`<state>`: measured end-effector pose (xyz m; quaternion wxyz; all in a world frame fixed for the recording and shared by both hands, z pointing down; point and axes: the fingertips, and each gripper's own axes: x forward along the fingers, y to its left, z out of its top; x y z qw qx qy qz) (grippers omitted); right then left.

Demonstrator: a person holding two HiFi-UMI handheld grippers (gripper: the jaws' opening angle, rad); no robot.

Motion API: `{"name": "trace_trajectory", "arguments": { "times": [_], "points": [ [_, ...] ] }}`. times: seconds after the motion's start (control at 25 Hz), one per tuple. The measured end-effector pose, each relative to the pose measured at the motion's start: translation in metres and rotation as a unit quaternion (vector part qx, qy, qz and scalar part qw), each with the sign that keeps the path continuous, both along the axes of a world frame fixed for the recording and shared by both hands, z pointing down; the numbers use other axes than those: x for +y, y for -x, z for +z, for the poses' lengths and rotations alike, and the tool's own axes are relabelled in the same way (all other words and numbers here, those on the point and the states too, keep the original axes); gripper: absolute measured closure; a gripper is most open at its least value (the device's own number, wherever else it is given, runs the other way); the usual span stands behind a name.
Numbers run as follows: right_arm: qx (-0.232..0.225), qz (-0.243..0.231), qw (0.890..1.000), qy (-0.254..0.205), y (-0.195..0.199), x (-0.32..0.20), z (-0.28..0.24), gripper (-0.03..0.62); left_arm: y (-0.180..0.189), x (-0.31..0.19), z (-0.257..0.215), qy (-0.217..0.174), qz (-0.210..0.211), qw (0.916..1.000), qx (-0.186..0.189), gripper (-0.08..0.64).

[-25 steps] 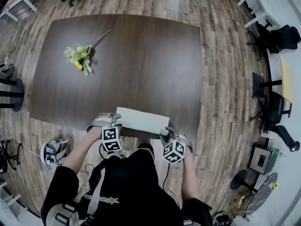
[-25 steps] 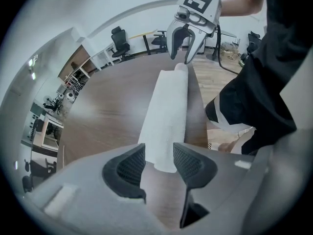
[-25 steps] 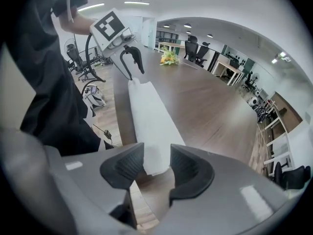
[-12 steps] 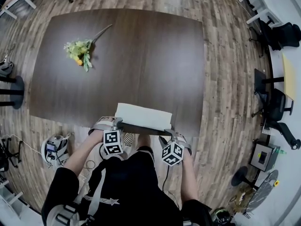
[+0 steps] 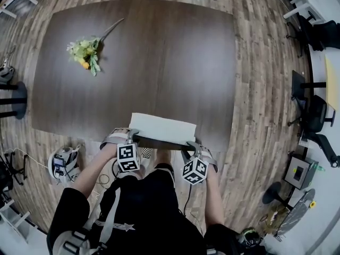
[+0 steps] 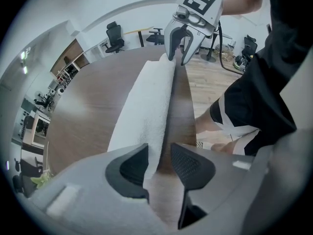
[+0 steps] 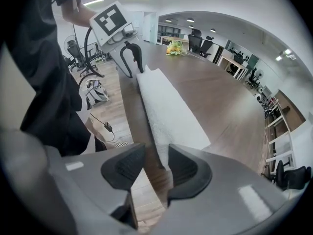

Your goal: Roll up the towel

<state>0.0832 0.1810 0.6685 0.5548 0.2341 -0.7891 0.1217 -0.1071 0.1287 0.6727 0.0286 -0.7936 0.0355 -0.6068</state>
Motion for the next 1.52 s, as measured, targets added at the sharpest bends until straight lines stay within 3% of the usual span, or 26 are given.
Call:
{"name": "trace_trajectory", "arguments": {
  "times": [0.2, 0.32, 0.56, 0.96, 1.52],
  "points": [
    [0.012, -0.008, 1.0, -0.01, -0.002, -0.005, 0.006, 0.448, -0.002, -0.011, 0.0, -0.012, -0.003, 0.9999, 0.0, 0.43],
    [0.025, -0.015, 0.999, -0.028, -0.005, -0.01, 0.008, 0.504, -0.001, -0.013, 0.003, -0.028, 0.006, 0.9996, -0.005, 0.466],
    [0.028, -0.016, 0.999, -0.037, -0.007, -0.014, 0.005, 0.542, -0.002, -0.016, 0.001, -0.034, 0.009, 0.9994, -0.006, 0.488],
    [0.003, -0.02, 1.0, 0.023, -0.002, 0.008, -0.002, 0.566, 0.008, 0.011, -0.001, 0.009, 0.028, 0.9992, -0.025, 0.506],
    [-0.011, -0.016, 0.998, 0.066, -0.007, -0.024, -0.016, 0.563, 0.002, -0.02, -0.011, 0.036, 0.021, 0.9979, -0.051, 0.505]
  ]
}}
